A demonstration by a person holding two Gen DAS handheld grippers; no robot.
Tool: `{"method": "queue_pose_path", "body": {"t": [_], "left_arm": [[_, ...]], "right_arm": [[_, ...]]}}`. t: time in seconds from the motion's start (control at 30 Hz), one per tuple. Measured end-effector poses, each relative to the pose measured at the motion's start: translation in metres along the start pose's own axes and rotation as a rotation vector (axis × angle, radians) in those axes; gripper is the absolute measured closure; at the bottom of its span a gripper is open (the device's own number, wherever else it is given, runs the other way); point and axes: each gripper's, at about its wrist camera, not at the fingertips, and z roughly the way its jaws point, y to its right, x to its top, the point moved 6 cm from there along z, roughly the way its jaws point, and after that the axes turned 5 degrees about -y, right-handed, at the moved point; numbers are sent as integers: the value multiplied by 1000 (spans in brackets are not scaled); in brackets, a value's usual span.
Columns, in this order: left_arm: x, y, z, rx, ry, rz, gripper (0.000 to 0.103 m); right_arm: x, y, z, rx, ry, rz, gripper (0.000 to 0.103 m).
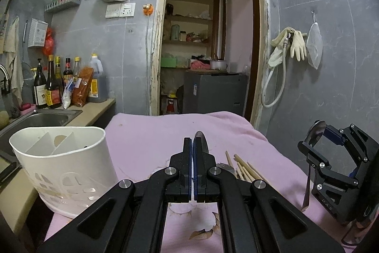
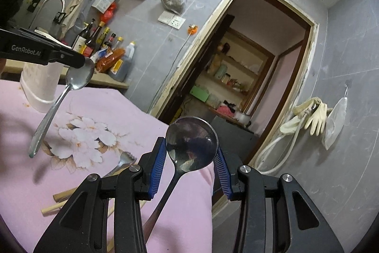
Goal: Organize utensils
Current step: 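Lift the spoon with the right gripper and carry it to the white holder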
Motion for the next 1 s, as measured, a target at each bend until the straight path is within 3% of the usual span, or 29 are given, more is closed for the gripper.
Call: {"method": "queue_pose_path", "body": {"t": [0.3, 0.57, 0.8, 1.0], "left_arm": [[20, -13, -19, 33, 53, 7, 103], [47, -40, -52, 80, 121, 18, 103], [70, -91, -83, 168, 182, -33, 103], [87, -146, -109, 280, 239, -94, 103]], "right_arm": [[25, 6, -10, 14, 43, 42, 65], [73, 2, -21, 0, 125, 59, 65], [119, -10, -16, 13, 166, 151, 65], [166, -34, 0, 94, 194, 272, 65]]}}
